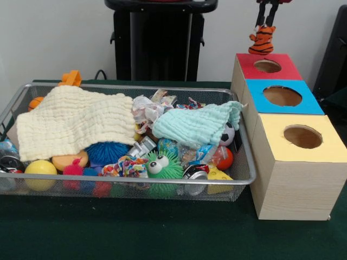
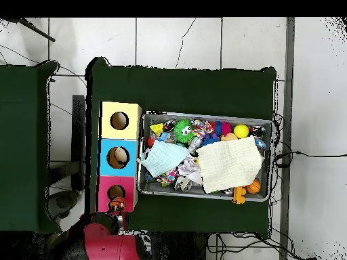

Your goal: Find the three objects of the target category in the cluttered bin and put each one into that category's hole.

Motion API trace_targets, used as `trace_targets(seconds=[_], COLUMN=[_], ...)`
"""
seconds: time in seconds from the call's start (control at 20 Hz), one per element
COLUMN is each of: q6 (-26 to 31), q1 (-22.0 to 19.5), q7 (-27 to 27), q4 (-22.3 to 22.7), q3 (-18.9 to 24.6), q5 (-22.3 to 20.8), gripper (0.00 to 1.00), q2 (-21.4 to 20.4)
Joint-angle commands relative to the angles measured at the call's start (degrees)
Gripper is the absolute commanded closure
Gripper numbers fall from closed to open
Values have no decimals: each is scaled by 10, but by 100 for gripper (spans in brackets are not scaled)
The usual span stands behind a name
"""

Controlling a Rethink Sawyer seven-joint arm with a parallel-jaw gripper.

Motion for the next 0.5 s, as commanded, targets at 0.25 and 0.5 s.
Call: trace_targets(seconds=[0.25, 0.5], q6=[-5, -6], q1=[5, 8], q7=[146, 147], q4=[-47, -51], q3=[-2, -2], q5=[30, 33], gripper=[100, 100], q2=[27, 32])
